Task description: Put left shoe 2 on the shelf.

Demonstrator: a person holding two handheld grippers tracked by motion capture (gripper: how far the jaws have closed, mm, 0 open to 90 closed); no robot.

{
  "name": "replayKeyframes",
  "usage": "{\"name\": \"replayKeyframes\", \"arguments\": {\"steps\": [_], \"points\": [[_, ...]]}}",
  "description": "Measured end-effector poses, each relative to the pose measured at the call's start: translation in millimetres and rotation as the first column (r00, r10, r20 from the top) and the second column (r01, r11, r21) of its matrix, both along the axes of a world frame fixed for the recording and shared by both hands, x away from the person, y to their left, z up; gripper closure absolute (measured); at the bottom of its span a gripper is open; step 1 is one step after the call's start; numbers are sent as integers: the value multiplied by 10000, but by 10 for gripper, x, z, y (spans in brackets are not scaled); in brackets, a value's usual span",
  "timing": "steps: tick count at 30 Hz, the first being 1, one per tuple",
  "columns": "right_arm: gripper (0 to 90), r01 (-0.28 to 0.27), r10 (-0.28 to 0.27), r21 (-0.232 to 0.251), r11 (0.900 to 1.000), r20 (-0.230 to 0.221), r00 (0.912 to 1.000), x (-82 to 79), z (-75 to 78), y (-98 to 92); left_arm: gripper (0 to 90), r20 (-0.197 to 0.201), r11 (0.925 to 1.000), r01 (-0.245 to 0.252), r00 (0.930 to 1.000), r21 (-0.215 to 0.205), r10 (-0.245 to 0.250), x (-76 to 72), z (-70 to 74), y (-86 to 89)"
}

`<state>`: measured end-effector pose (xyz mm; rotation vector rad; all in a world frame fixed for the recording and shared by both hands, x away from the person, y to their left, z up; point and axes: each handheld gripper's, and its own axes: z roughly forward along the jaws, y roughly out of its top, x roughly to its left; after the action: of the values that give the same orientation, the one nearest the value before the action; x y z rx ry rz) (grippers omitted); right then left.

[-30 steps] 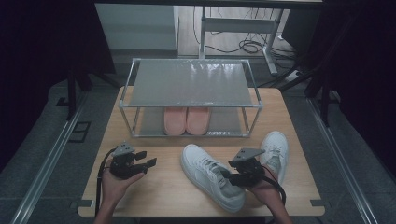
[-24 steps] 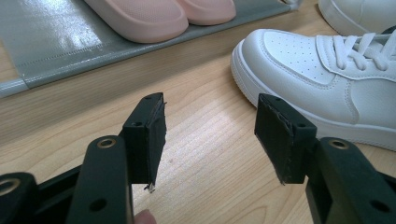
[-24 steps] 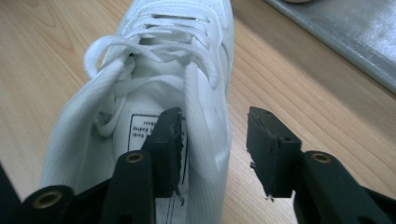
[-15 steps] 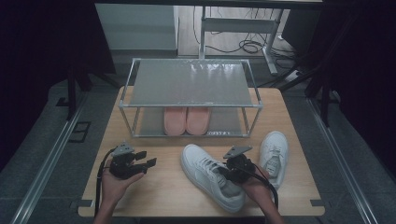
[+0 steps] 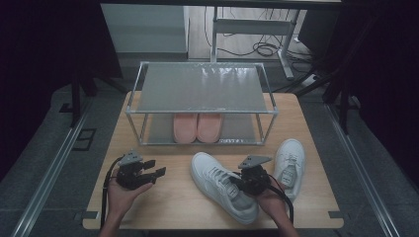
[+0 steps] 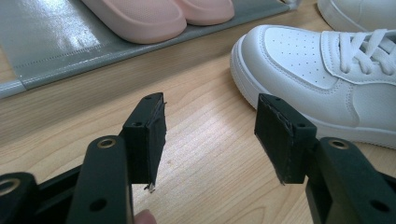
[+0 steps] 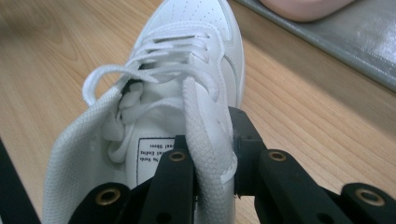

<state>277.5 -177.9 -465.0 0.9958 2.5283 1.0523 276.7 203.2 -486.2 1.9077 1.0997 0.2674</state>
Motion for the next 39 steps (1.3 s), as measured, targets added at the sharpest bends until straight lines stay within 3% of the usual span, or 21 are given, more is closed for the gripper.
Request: {"name": "replayKeyframes", "arguments": {"steps": [8, 17, 33, 39], "points": [[809, -183, 178, 657, 9977, 74, 9998, -35, 58, 5, 439, 15, 10000, -72, 10000, -29, 72, -5, 10, 14], [810, -360, 312, 1529, 9876, 339, 9989, -85, 179, -72, 438, -2, 10000, -85, 10000, -16, 85, -3, 9, 18], [809, -597, 271, 3248, 9439, 1040, 9942, -166, 563, -254, 438, -53, 10000, -72, 10000, 12, 72, 4, -6, 10], [809, -592, 130, 3395, 9387, 1367, 9905, -123, 739, -298, 438, -63, 10000, -76, 10000, 6, 76, 5, -10, 8]]}}
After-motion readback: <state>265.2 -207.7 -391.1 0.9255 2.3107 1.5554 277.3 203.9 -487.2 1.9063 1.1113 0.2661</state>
